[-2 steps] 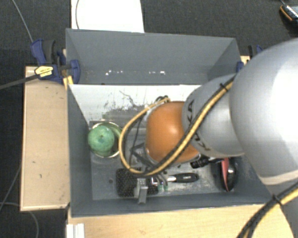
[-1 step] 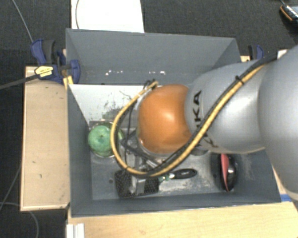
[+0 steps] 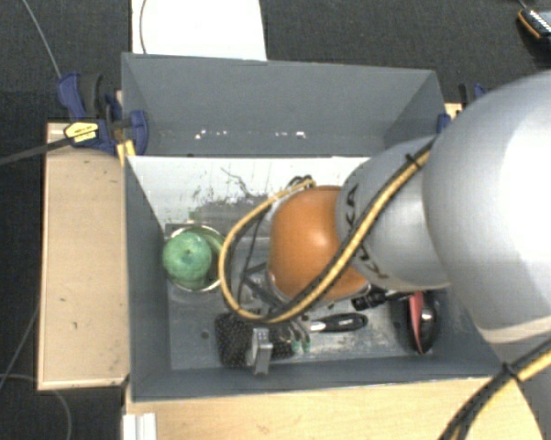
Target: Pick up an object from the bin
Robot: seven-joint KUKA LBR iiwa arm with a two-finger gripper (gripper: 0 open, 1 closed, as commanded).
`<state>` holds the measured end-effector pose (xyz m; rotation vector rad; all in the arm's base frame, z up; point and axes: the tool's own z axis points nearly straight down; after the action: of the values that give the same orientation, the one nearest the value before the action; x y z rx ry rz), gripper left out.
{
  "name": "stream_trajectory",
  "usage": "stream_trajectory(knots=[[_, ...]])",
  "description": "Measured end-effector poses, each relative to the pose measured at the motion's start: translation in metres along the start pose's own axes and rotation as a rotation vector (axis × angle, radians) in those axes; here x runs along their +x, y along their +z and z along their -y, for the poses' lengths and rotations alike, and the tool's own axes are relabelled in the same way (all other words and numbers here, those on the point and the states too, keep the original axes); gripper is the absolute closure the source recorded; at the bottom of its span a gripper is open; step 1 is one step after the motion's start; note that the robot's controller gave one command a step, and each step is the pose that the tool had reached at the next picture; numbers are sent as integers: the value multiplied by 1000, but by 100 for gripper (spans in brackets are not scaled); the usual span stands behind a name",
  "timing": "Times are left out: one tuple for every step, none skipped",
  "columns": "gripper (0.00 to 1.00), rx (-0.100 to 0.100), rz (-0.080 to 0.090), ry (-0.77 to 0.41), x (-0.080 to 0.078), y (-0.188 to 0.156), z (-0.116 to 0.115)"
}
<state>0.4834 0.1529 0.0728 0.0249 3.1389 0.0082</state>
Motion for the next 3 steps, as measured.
stream_trajectory(knots=[[0,-8,22,-172,1,1,4],[100,-1,5,-2,-2,-2,0],[100,-1,5,-2,-2,-2,0]])
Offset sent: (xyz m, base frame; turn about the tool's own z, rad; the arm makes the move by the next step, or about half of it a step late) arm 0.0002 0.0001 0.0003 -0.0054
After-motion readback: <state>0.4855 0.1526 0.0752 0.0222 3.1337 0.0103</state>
